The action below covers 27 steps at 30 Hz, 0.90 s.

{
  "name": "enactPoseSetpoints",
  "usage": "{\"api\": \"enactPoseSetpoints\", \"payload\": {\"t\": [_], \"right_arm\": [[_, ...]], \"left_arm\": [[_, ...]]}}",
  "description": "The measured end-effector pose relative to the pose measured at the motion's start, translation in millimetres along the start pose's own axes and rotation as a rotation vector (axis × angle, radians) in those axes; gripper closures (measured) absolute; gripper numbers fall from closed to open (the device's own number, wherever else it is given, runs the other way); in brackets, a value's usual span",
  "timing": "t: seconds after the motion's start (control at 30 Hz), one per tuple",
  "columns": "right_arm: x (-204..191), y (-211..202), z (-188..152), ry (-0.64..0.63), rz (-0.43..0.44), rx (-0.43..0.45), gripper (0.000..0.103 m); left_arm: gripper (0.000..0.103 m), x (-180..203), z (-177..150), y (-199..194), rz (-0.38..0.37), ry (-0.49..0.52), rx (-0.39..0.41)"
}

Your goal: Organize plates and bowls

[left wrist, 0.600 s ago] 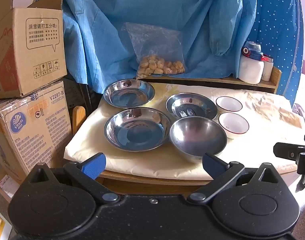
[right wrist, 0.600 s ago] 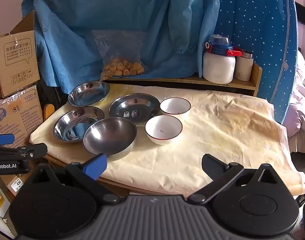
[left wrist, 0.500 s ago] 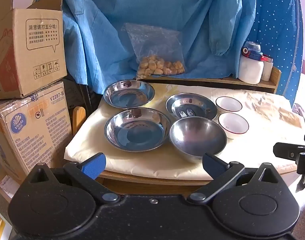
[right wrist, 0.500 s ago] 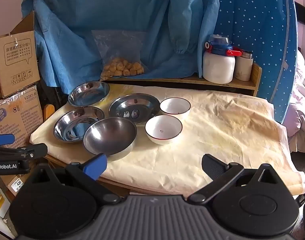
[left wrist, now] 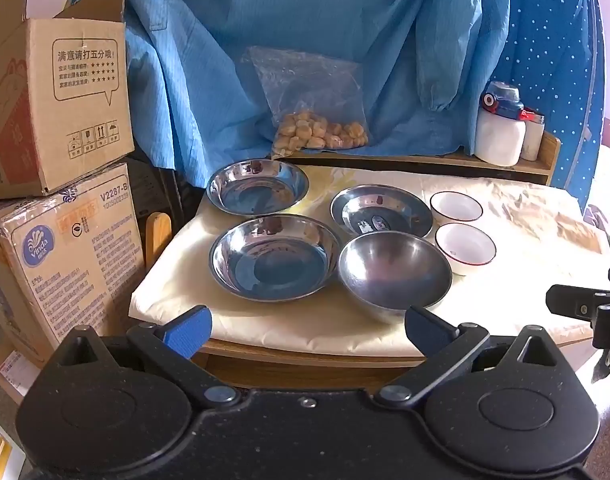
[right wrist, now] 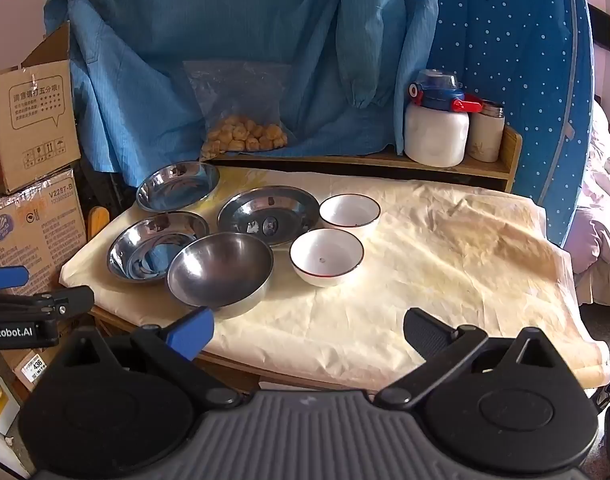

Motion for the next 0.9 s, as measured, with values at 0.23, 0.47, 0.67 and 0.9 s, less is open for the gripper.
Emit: {"api": "enactPoseSetpoints", "payload": {"t": [0.23, 0.47, 0.67, 0.9], "right_arm": [[0.7, 0.1, 0.4, -0.001, -0.001, 0.000, 0.000], [1.2, 0.2, 0.9, -0.002, -0.001, 0.000, 0.000], [1.2, 0.3, 1.3, -0.003, -0.002, -0.001, 0.000], [1.6, -0.3, 1.4, -0.003, -0.002, -0.001, 0.000]], "left_arm": [[0.001, 0.4, -0.5, -0.9, 0.001, 0.001, 0.001], [0.001, 0.7, -0.8, -1.6, 0.001, 0.003, 0.001], [0.001, 1.3, -0.9, -3.3, -0.001, 0.005, 0.000], [0.001, 1.9, -1.1, -3.7, 0.001, 0.006, 0.000]]}}
Point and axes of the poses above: each gripper's, at about its wrist camera, not at the fingertips, and y roughly the way its jaws point, x to its right, z to its top, the point moved 4 cm from there along y, roughly the way its jaws point, and after that the axes turned 6 degrees about x, right-handed, at the moved point
